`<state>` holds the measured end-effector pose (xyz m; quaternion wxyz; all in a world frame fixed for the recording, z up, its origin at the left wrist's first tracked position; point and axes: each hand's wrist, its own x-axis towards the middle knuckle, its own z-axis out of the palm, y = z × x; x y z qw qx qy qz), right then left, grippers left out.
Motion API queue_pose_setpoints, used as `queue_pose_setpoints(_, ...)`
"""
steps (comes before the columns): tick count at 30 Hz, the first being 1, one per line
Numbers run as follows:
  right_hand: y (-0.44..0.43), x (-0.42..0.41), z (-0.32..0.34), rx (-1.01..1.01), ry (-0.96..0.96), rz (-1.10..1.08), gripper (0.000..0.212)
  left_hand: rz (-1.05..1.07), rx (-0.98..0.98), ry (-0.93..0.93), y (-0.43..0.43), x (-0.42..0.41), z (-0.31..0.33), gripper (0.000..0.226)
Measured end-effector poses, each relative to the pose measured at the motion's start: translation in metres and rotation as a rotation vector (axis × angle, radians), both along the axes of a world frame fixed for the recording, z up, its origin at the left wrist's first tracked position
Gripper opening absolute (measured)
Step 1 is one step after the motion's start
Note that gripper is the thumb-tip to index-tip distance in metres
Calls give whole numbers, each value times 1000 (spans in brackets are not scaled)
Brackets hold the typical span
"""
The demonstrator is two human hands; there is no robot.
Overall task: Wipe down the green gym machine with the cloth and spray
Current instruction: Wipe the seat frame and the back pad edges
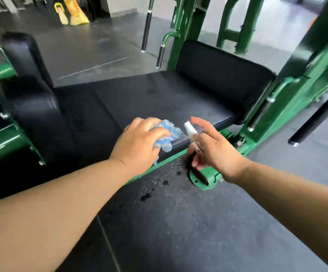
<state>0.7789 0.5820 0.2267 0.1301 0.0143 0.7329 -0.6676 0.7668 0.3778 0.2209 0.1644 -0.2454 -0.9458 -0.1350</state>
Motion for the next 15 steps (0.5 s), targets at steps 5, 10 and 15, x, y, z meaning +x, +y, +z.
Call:
queue_pose_setpoints(5, 65, -82, 79, -75, -19, -97, 31, -68, -92, 20, 74, -62, 65, 43)
queue_pose_setpoints(10, 128, -159, 139, 81, -46, 73, 19, 25, -132, -16, 135, -138, 127, 40)
queue_pose_setpoints(15, 177, -217, 153, 69, -64, -53, 13, 223, 163, -112, 193, -215, 145, 39)
